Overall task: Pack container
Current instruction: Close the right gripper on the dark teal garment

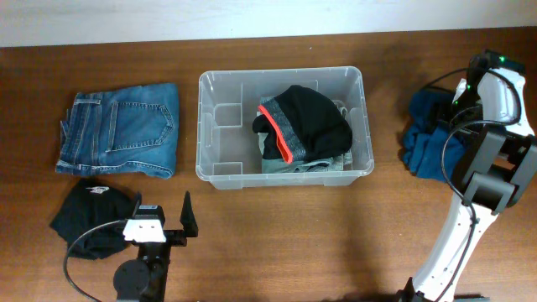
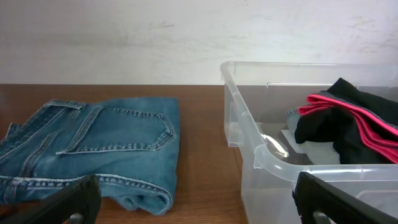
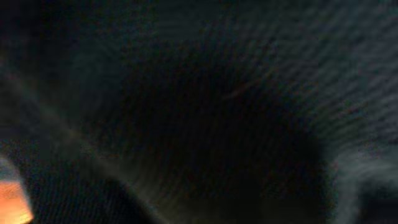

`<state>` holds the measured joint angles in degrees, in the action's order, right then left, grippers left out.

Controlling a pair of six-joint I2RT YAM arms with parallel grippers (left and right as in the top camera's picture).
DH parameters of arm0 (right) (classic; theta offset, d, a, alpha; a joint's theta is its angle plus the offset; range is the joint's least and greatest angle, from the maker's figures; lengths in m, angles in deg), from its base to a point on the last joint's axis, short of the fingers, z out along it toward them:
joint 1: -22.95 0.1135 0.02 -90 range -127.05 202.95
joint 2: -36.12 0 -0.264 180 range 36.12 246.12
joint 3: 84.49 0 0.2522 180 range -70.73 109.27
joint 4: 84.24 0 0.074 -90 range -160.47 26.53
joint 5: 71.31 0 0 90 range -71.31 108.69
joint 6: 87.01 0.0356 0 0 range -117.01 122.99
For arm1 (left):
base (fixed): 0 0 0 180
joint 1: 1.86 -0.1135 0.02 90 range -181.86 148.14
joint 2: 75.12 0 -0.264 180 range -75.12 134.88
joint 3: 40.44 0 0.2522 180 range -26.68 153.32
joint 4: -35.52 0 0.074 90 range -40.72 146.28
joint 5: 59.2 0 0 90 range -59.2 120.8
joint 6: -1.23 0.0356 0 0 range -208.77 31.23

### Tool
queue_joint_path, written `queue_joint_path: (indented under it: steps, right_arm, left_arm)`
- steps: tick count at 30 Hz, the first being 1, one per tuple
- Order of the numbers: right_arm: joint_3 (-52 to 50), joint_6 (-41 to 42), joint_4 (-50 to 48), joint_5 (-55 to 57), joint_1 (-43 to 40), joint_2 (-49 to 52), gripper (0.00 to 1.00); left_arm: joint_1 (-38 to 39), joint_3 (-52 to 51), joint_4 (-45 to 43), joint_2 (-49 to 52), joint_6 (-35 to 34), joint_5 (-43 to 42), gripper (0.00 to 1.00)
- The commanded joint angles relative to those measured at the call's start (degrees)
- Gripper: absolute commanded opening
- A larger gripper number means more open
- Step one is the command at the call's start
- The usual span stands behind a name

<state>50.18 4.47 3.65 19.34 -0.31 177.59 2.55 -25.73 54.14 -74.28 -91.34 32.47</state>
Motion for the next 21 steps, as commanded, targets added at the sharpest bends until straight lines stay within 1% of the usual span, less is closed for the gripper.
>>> queue_joint_path:
  steps: [1, 2, 4, 5, 6, 7, 8, 15, 21]
  right_arm:
    - [-5.38, -6.6, -3.5, -8.81, 0.92, 9.57, 0.63]
    - [-5.49, -7.32, -3.5, -9.99, 0.92, 9.57, 0.56]
    - [-5.53, -7.3, -3.48, -11.21, 0.92, 9.57, 0.49]
    - [-5.53, -7.3, -3.43, -11.21, 0.92, 9.57, 0.43]
    - [-5.53, -7.32, -3.3, -11.21, 0.92, 9.57, 0.35]
    - [-5.53, -7.63, -3.21, -11.21, 0.92, 9.57, 0.15]
    - [-5.53, -7.72, -3.17, -11.21, 0.92, 9.57, 0.04]
    - [-5.14, -7.69, -2.95, -12.13, 0.94, 8.81, 0.04]
    - [2.6, -7.34, 2.89, -13.22, 1.57, 3.21, 0.04]
  left_arm:
    - [-0.22, -0.42, -0.13, -0.39, 0.9, -0.46, 0.99]
    - [-0.24, -0.42, -0.13, -0.39, 0.9, -0.46, 0.99]
    - [-0.22, -0.42, -0.13, -0.39, 0.9, -0.48, 0.99]
    - [-0.24, -0.42, -0.13, -0.39, 0.9, -0.46, 0.99]
    - [-0.22, -0.42, -0.13, -0.39, 0.9, -0.48, 0.99]
    - [-0.22, -0.42, -0.13, -0.39, 0.9, -0.46, 0.99]
    - [-0.22, -0.42, -0.13, -0.39, 0.9, -0.48, 0.99]
    - [-0.24, -0.42, -0.13, -0.39, 0.9, -0.48, 0.99]
    - [-0.22, -0.42, -0.13, -0.39, 0.9, -0.48, 0.99]
